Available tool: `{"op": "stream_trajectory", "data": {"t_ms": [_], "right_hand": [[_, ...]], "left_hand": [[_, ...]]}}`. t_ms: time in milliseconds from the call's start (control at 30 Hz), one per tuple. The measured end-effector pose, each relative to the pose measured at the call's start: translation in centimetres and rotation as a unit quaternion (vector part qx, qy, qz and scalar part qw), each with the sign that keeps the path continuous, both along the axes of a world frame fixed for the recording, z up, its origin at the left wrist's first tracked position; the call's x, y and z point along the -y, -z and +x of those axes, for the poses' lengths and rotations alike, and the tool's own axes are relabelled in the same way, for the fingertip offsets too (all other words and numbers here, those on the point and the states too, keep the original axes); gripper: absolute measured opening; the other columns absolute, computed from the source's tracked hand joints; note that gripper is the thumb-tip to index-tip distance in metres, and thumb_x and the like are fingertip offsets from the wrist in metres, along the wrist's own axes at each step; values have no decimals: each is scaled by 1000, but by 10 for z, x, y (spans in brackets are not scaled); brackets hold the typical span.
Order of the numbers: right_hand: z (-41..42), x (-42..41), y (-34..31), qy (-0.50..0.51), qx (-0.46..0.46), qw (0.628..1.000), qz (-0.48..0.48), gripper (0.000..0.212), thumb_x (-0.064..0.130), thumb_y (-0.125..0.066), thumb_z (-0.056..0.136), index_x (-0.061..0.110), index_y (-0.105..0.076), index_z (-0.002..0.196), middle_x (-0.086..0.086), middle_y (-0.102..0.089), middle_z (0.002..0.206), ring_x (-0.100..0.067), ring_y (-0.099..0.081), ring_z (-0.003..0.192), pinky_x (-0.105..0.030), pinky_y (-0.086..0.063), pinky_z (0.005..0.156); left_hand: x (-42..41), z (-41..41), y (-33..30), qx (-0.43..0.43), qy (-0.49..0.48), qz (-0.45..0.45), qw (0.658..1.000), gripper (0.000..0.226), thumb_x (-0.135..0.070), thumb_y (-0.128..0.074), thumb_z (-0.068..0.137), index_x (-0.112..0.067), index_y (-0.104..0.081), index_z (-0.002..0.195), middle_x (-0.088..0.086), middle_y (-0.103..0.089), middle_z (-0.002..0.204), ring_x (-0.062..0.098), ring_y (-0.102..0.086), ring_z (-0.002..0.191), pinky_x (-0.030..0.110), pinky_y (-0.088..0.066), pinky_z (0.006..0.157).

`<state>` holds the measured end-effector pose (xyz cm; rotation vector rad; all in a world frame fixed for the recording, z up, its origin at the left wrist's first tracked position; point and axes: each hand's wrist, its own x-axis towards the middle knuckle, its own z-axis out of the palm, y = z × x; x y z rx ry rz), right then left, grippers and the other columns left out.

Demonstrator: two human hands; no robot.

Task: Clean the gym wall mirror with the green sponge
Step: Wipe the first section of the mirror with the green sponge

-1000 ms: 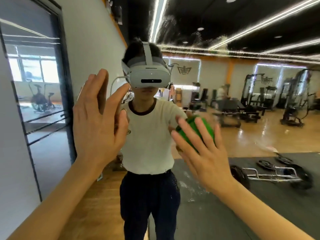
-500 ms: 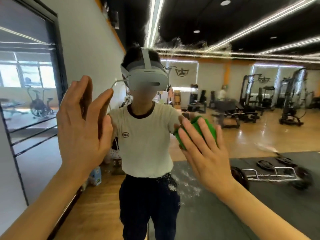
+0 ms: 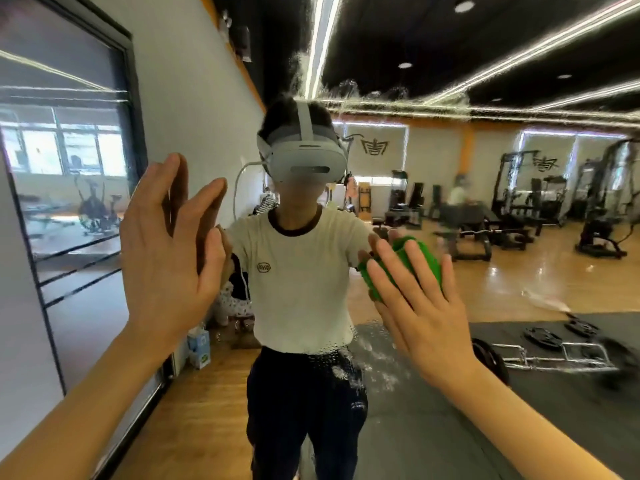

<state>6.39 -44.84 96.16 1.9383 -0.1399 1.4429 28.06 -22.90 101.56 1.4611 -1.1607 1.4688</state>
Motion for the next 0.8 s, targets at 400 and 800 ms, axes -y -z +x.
{"op": "stream_trajectory", "data": {"t_ms": [400,800], "right_hand": [[-10,11,-26,-19,73,993,87,51,27,-31,110,12,-18,158,-6,-13,167,-24,0,155,-48,6,125],[-15,22,-98,-47,137,982,126,51,28,-26,110,12,-22,159,-11,-18,166,-27,-6,154,-46,5,125]], "left_hand": [[-2,-3,0,-34,-2,7,999,46,-25,-44,100,-10,-49,143,22,-27,156,42,-25,147,42,-21,120],[62,-70,-29,6,35,-5,999,50,-25,-49,96,-16,-39,145,9,-24,156,31,-22,147,41,-15,121]]}}
